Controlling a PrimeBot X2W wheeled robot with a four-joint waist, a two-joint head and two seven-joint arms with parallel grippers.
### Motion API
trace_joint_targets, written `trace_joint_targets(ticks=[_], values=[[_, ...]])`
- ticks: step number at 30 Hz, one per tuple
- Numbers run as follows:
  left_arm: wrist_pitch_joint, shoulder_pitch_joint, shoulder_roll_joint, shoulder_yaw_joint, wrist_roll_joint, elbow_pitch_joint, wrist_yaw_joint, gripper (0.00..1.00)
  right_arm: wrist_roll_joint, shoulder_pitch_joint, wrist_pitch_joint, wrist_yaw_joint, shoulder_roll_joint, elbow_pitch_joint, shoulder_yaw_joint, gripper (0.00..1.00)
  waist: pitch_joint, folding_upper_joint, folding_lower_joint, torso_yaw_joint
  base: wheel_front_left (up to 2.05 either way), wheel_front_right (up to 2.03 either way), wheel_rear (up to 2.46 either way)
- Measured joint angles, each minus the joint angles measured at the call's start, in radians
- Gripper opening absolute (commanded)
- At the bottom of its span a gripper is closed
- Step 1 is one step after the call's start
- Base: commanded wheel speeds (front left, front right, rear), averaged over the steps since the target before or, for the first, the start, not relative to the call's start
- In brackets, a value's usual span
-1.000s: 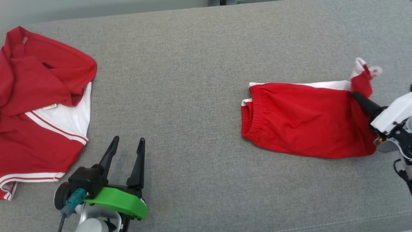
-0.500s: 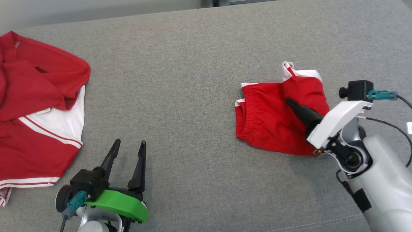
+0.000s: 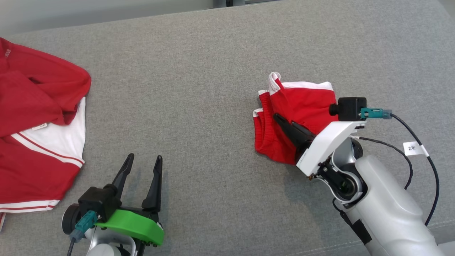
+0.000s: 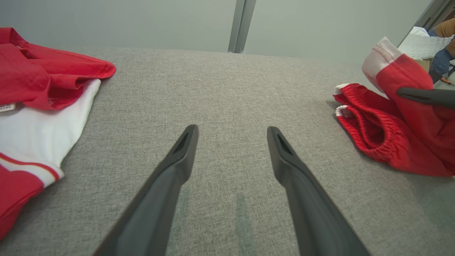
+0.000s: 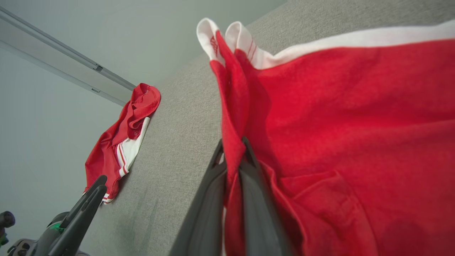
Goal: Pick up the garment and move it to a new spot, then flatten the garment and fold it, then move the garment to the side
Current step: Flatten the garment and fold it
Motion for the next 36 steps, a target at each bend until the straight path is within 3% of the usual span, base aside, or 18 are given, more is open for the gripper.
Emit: trace_joint_targets(ticks=[18, 20, 21, 22, 36], values=[[0.004, -0.001, -0.006, -0.018, 0.000, 0.003, -0.001, 1.00, -0.056, -0.060, -0.043, -0.070, 0.034, 0.078, 0.057, 0.01, 0.005, 0.0000, 0.0000, 0.014, 0.00, 0.00, 0.00], [0.004, -0.002, -0.008, -0.021, 0.000, 0.004, -0.001, 1.00, -0.061, -0.068, -0.043, -0.072, 0.036, 0.083, 0.066, 0.35, 0.007, 0.0000, 0.0000, 0.020, 0.00, 0.00, 0.00], [0.004, -0.002, -0.008, -0.020, 0.000, 0.006, -0.001, 1.00, -0.061, -0.070, -0.043, -0.072, 0.038, 0.086, 0.072, 0.90, 0.008, 0.0000, 0.0000, 0.022, 0.00, 0.00, 0.00], [0.004, -0.002, -0.008, -0.018, 0.000, 0.007, -0.001, 1.00, -0.062, -0.072, -0.043, -0.072, 0.040, 0.088, 0.079, 1.00, 0.009, 0.0000, 0.0000, 0.025, 0.00, 0.00, 0.00], [-0.002, -0.001, -0.011, -0.002, -0.007, 0.030, -0.001, 1.00, -0.058, -0.094, -0.093, -0.061, 0.049, 0.040, 0.091, 1.00, -0.005, 0.0000, 0.0000, 0.030, 0.00, 0.00, 0.00]])
